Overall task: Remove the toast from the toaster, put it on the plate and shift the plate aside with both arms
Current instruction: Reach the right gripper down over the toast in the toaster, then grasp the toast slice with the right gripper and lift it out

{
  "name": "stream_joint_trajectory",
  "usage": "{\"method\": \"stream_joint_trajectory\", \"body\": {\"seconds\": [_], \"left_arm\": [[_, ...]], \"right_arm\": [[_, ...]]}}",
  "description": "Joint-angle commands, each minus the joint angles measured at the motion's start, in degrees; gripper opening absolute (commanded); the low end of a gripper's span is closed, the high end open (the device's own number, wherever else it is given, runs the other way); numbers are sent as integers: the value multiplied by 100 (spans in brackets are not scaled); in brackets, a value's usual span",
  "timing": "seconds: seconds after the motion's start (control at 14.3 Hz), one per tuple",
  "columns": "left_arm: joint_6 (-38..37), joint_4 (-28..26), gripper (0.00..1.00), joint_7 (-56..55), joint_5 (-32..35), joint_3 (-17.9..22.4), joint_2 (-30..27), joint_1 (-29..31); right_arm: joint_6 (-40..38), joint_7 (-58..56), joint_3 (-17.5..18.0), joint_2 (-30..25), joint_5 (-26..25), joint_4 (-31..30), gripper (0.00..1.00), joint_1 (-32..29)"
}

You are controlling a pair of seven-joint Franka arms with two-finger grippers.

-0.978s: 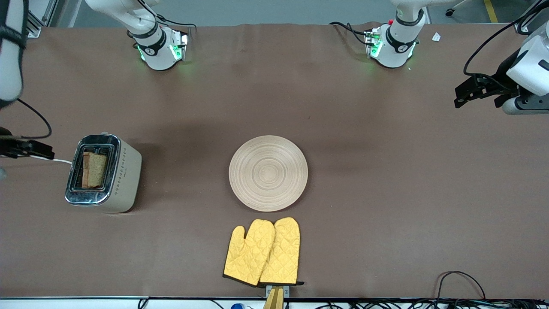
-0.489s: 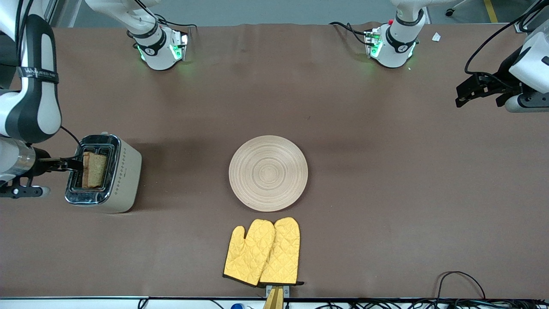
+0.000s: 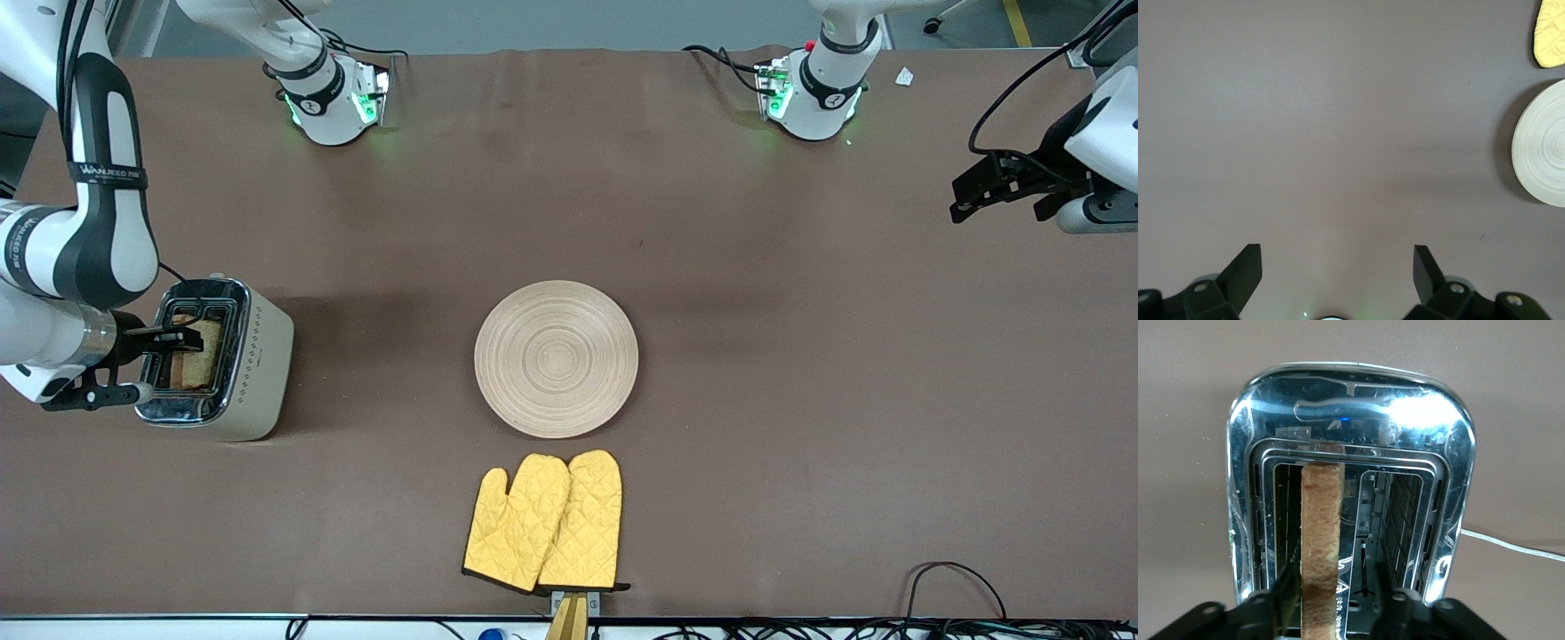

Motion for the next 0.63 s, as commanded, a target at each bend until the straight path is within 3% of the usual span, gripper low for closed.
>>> {"method": "stream_joint_trajectory", "body": {"seconds": [0.0,0.21,0.56], "left_arm": [[40,35,100,34,22,-10,-26,44],[162,26,100,26,13,-27,-25,26],[145,44,100,78,31,-1,-52,44]], "right_arm": [[-1,-123,-8,-121,135,-119,20,23],[-106,-123,-8,-200,126,-50,10,32],[-983,-737,-34,-717,73,688,10,-29]]}}
